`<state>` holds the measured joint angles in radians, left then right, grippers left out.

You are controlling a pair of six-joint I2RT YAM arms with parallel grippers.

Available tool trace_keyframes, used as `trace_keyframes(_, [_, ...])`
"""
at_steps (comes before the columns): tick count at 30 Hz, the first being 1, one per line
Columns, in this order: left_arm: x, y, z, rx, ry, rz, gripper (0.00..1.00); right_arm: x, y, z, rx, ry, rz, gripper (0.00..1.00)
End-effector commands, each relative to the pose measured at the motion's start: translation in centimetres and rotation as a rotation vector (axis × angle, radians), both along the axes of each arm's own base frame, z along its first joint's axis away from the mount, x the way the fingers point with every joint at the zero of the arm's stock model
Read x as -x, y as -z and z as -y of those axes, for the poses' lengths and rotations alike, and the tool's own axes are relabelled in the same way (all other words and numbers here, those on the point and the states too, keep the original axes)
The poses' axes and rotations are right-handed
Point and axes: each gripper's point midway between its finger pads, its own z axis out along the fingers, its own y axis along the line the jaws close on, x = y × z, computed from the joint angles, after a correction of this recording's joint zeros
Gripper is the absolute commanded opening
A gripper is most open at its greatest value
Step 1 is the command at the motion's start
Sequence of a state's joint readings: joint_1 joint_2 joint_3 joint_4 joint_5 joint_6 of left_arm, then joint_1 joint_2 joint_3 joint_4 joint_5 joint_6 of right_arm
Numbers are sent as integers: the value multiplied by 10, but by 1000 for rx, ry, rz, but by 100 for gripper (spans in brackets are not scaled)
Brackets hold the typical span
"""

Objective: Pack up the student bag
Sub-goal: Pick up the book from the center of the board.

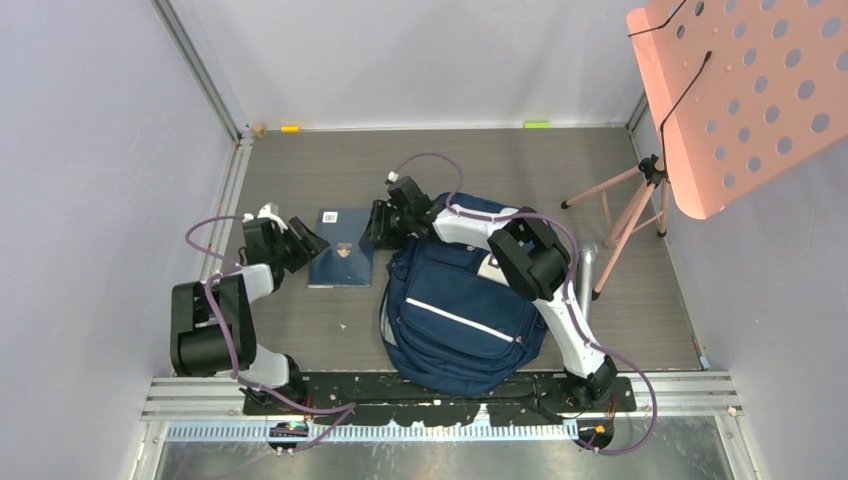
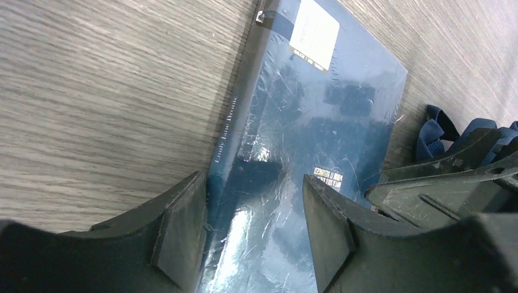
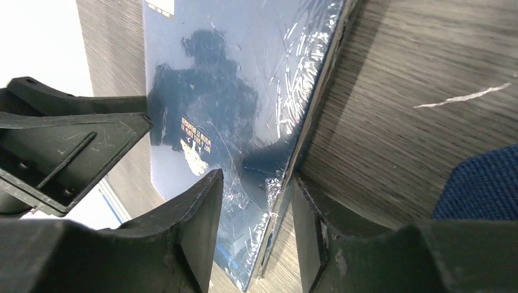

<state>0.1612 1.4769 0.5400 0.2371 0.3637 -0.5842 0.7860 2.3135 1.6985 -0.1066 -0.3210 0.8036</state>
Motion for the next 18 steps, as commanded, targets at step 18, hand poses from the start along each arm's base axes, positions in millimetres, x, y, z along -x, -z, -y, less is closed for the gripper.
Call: trace_keyframes(18, [66,-42,105,288,382,9,58,90,-164,-22,-226,-134,205,41])
